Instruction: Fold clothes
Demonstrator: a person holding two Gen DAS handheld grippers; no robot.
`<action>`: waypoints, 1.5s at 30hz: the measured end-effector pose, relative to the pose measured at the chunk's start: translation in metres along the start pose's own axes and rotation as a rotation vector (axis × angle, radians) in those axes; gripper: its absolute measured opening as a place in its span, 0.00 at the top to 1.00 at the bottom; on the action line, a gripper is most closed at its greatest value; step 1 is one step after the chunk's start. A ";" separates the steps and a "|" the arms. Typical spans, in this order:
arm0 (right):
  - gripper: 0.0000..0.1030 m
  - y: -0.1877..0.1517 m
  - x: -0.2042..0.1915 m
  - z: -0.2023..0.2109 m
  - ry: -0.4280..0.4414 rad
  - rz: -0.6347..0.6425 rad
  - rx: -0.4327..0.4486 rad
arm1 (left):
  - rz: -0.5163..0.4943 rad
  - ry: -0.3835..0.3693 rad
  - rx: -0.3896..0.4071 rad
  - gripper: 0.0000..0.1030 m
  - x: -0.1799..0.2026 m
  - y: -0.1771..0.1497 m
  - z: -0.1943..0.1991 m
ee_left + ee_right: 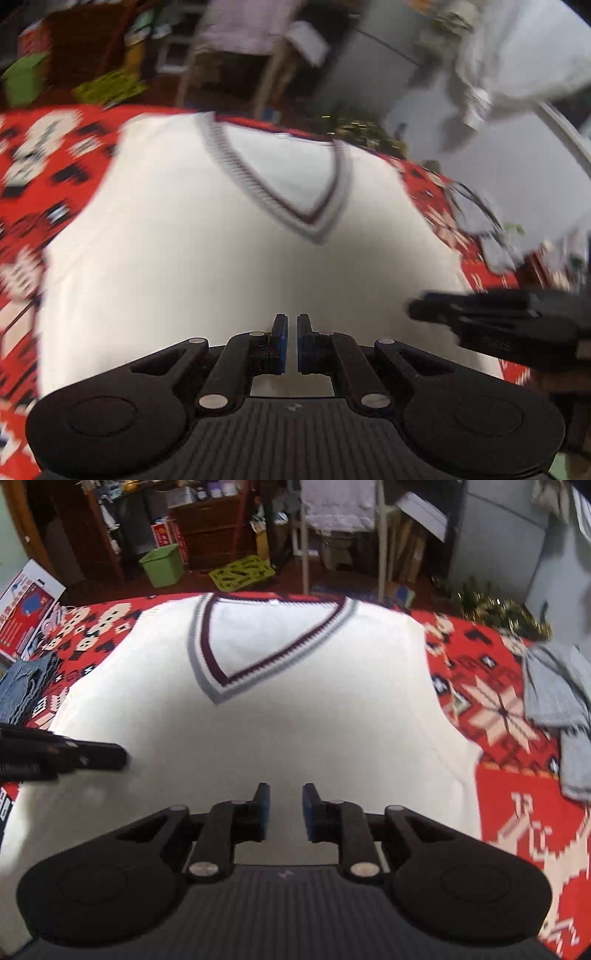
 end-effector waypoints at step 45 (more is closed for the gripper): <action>0.76 -0.092 -0.037 0.037 0.023 0.071 0.184 | -0.162 0.130 0.138 0.85 0.048 -0.080 0.016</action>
Point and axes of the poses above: each gripper's, at about its wrist camera, not at the fingertips, and z roughly against the way its jaws point, x to its right, y to its top, the point moved 7 cm from there along -z, roughly the way its jaws point, and after that the axes turned 1 degree about -z, right-handed, at the moved point
